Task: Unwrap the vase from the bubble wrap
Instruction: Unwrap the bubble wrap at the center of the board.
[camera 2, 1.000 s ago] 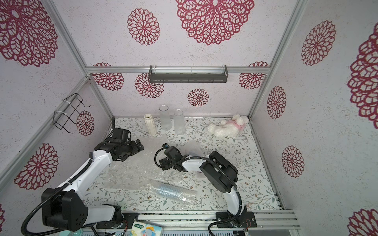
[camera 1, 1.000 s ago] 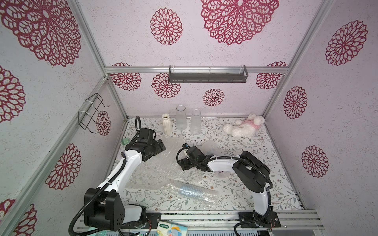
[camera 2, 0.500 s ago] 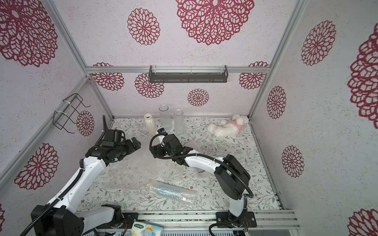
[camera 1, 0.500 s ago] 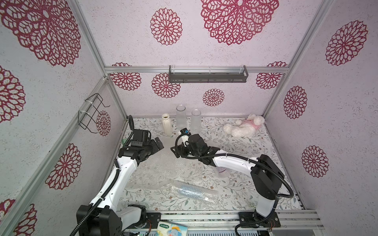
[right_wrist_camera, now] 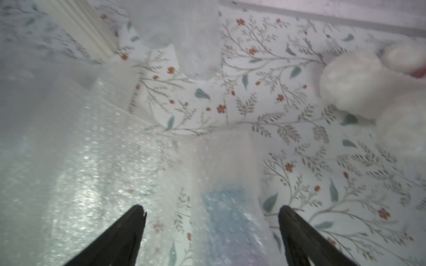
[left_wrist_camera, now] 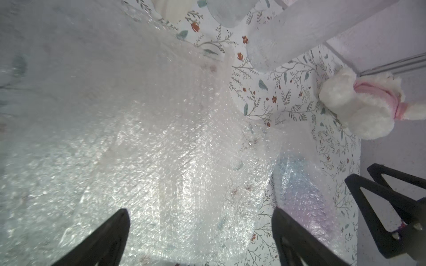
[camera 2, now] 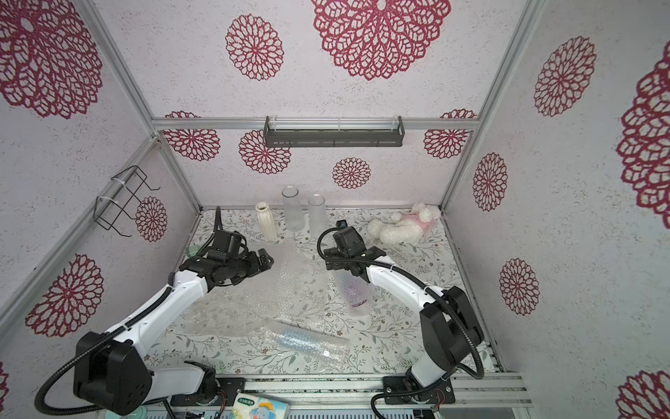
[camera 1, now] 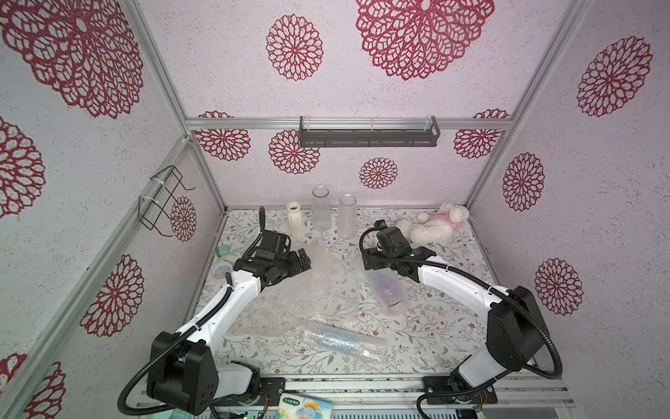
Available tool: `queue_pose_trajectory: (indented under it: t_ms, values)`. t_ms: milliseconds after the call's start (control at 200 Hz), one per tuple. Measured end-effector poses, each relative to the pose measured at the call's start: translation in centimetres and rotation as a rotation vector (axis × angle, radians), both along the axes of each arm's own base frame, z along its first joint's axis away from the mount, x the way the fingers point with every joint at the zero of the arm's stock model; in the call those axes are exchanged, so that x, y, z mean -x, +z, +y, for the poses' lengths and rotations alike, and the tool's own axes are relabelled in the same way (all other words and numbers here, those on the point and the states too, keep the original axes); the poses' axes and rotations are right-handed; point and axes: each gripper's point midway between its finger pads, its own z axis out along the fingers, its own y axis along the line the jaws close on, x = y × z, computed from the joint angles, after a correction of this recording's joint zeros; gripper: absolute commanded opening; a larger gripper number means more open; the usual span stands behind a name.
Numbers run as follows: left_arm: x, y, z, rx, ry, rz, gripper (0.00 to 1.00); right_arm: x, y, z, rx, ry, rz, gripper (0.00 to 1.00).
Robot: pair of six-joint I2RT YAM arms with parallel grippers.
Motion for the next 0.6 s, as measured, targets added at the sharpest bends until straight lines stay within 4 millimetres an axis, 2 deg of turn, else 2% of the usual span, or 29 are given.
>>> queue_pose_trajectory:
  t_ms: [125, 310, 465, 600]
  values:
    - [-0.4, -1.4, -2.9, -0.013, -0.072, 0.029, 0.99, 1.3, -2.4, -2.6, 0.08, -0.017, 0.093, 0.97]
    - [-0.7, -3.3, -5.4, -0.019, -0.124, 0.058, 0.99, 3.2, -5.0, -4.2, 0.136, -0.021, 0.18, 0.99]
    - [-1.0, -4.2, -5.7, -0.019, -0.121, 0.073, 1.0, 4.6, -5.7, -3.6, 0.114, 0.01, 0.204, 0.99]
    - [-1.1, -4.5, -5.7, -0.023, -0.12, 0.078, 1.0, 6.2, -6.2, -2.3, 0.11, 0.054, 0.212, 0.99]
